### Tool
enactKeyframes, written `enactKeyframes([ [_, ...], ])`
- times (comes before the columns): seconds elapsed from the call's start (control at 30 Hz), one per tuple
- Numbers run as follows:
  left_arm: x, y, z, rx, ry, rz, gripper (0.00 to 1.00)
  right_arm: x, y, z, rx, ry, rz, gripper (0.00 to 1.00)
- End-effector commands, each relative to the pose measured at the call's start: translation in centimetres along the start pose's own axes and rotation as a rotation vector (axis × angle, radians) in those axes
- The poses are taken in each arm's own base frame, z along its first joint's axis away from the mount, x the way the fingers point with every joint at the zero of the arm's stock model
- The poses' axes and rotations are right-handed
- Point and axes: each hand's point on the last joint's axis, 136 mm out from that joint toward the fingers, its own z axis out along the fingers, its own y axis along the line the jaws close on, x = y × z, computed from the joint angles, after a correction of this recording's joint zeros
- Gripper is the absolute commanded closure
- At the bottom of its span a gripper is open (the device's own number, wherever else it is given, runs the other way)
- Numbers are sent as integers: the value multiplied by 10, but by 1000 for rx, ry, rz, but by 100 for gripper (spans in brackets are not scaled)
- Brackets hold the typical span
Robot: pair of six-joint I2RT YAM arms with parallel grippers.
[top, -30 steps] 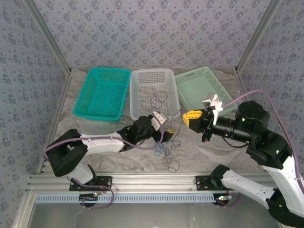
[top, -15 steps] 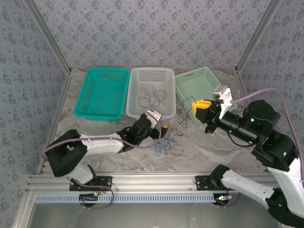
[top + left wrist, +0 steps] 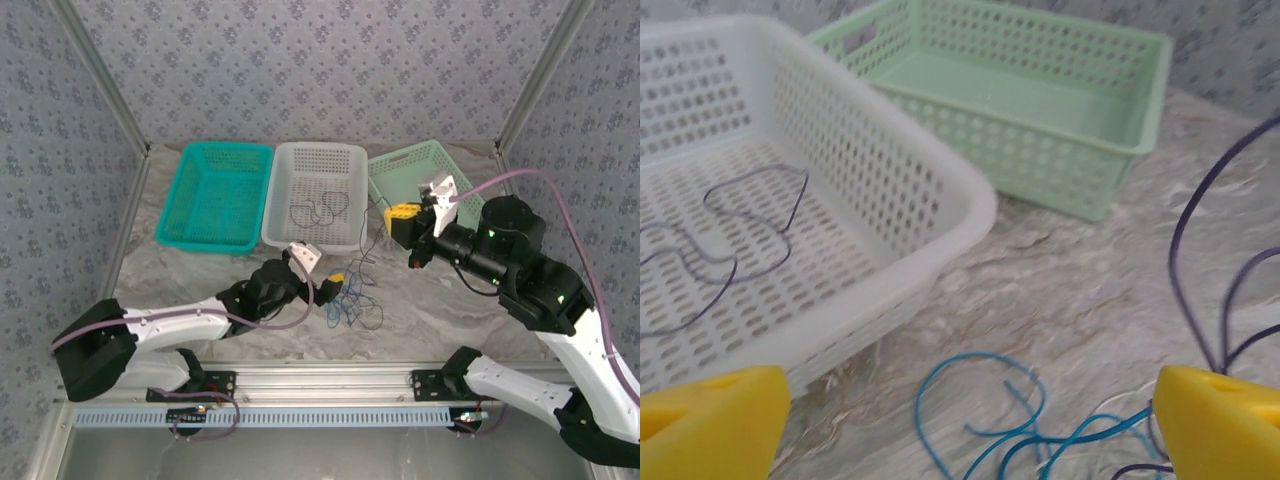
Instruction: Untangle the cables
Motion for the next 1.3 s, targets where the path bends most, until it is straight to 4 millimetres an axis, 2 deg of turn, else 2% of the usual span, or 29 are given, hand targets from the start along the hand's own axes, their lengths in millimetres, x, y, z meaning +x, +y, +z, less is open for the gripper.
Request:
enactKeyframes([
  [0.0,-12,-13,-6,64,-44,9,6,-14,-4,-2,22,-71,18,100],
  [0.17,-24,-13,-17,65,-83,5,6,-16,-12,2,64,-74,17,100],
  [0.27,-26,-16,-25,91,-95,3,6,-24,-15,1,87,-96,21,100],
  [0.4,-24,-30,-35,185,-110,-24,6,-38,-10,3,54,-137,46,100],
  [0.53,-27,-49,-36,268,-123,-43,8,-42,-8,9,43,-145,63,100],
  [0.77,-21,-64,-18,274,-101,-85,8,-56,-7,9,32,-192,91,100],
  [0.9,-16,-60,-3,213,-95,-131,8,-64,2,6,-19,-213,107,100],
  [1.03,-24,-55,9,162,-146,-153,7,-67,8,4,-48,-222,120,100],
  [1.17,-31,-68,23,204,-143,-142,7,-70,11,1,-64,-232,123,100],
  [1.27,-29,-71,33,199,-134,-142,8,-72,13,-1,-75,-239,126,100],
])
